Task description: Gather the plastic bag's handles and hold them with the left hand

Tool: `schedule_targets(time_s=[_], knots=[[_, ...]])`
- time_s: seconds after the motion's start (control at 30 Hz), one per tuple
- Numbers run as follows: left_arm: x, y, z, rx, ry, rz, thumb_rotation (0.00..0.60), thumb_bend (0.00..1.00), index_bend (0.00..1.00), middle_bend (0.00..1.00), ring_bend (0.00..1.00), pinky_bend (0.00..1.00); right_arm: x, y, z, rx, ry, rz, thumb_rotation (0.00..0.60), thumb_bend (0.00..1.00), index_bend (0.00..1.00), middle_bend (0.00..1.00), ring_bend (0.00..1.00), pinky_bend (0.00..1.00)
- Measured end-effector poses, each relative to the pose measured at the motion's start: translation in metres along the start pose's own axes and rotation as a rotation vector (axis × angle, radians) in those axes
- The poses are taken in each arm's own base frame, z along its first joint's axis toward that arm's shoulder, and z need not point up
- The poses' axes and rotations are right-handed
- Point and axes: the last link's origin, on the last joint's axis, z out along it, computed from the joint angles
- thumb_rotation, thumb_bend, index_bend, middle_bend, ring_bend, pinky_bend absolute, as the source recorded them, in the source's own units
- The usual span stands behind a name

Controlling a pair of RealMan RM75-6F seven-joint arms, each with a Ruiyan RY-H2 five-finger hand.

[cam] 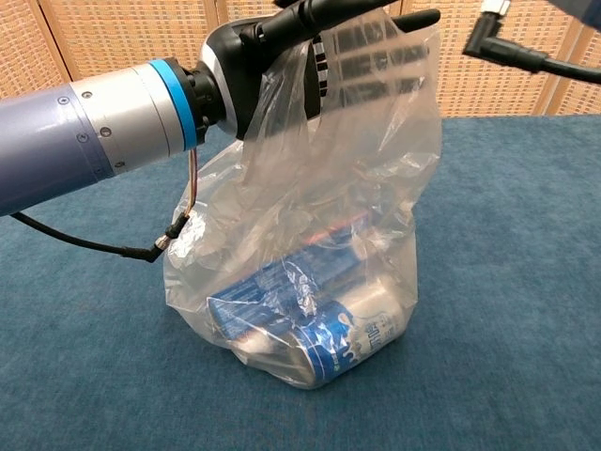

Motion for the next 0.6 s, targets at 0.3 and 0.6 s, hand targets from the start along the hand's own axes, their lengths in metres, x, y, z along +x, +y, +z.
schedule_targets(time_s=[0.3,0.6], knots=[[0.001,-0.002,-0.001,-0.002,0.002,0.006,0.600,0.01,0.24,0.20,0.17,0.17,0.020,0.023,-0.023,-0.022,0.027,-0.007,0.600,0.00,0.00,0.00,0.00,0.00],[0.000,-0.003,0.000,-0.014,0.008,-0.010,0.600,0.01,0.24,0.20,0.17,0.17,0.030,0.038,-0.057,-0.025,-0.010,-0.043,0.600,0.00,0.00,0.00,0.00,0.00]])
